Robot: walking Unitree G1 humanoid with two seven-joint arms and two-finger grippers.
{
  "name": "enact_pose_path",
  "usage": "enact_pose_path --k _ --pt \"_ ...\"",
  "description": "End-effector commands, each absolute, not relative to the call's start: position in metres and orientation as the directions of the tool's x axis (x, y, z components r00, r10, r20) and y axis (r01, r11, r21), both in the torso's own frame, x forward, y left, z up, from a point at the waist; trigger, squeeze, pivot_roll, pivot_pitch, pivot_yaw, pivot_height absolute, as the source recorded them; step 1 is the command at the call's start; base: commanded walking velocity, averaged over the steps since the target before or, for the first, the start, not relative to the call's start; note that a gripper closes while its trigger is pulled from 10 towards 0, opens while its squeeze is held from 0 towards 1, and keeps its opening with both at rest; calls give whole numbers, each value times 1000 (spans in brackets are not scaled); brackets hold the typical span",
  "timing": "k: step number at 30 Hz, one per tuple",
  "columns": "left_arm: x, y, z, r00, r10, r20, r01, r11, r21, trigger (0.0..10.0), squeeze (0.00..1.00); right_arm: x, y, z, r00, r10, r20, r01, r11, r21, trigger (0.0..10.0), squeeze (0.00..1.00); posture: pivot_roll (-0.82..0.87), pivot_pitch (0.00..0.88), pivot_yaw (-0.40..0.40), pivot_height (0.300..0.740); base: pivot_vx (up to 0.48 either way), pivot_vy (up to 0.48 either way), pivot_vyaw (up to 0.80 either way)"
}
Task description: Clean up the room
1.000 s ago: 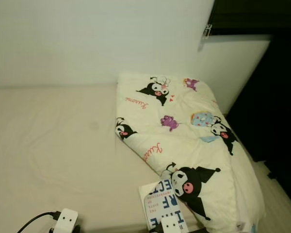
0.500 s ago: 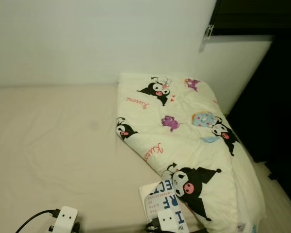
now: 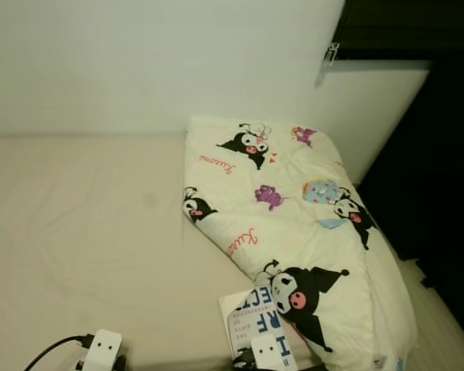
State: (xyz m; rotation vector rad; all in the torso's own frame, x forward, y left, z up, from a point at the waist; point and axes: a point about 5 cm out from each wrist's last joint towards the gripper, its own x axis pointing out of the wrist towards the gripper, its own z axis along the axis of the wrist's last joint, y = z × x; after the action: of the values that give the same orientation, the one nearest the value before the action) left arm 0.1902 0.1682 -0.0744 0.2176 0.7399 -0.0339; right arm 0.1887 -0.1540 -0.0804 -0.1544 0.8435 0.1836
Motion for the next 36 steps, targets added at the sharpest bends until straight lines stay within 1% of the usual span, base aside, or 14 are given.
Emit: enact_pose_path --k 1,14,36 --pt "186 173 -77 724 70 -686 90 977 196 10000 0 183 -155 -84 630 98 -771 -224 973 -60 10000 0 82 0 22 740 0 0 0" --pt "189 176 -75 728 79 -681 82 976 201 10000 0 187 -155 -82 638 97 -764 -216 975 -56 10000 0 76 0 29 740 0 0 0" --pt "185 168 -77 724 58 -688 102 976 190 10000 0 183 -159 -83 637 89 -766 -212 975 -62 10000 0 60 0 26 740 0 0 0"
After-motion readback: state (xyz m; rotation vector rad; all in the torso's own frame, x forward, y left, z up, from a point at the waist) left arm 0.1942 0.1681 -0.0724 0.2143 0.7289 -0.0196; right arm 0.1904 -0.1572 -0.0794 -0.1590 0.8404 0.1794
